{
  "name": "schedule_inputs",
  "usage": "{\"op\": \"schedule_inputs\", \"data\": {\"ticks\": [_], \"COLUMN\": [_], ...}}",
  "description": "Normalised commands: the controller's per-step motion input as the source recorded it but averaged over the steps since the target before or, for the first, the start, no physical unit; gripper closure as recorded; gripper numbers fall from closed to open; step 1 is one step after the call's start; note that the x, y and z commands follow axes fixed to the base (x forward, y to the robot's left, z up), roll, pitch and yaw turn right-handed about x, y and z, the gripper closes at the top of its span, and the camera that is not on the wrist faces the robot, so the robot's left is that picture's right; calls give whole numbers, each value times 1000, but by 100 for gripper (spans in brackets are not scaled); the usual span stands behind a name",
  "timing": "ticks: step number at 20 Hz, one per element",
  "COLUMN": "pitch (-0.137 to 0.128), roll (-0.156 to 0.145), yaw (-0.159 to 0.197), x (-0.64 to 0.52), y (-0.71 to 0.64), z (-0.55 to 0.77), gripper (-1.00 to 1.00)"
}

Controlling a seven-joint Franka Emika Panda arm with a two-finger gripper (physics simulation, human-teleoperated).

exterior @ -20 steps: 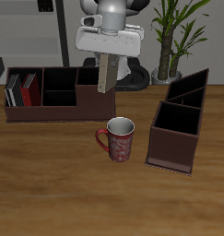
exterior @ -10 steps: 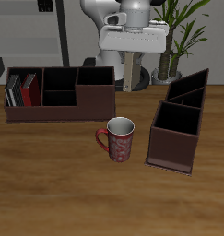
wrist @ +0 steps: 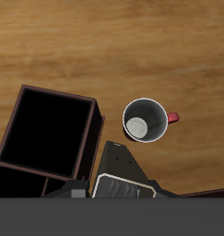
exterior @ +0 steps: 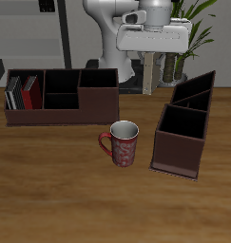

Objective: Place the striped book into the back desk caddy's left compartment and place the red book into the back desk caddy's left compartment and place the yellow book into the left desk caddy's right compartment

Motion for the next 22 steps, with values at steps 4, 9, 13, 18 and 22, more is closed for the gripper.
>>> {"op": "schedule_inputs", "data": {"ticks": [4,9,13,18,22], "pitch": [1,-4,-6,-45,2], "roll": [12,44,26,64,-6], "yaw": [-15,-12,5,9,1], "x": [113,215,201,203,267], "y": [228,453,333,273,32], "z": [122,19,-8,82,-166], "gripper": [100,100,100,100,100]}}
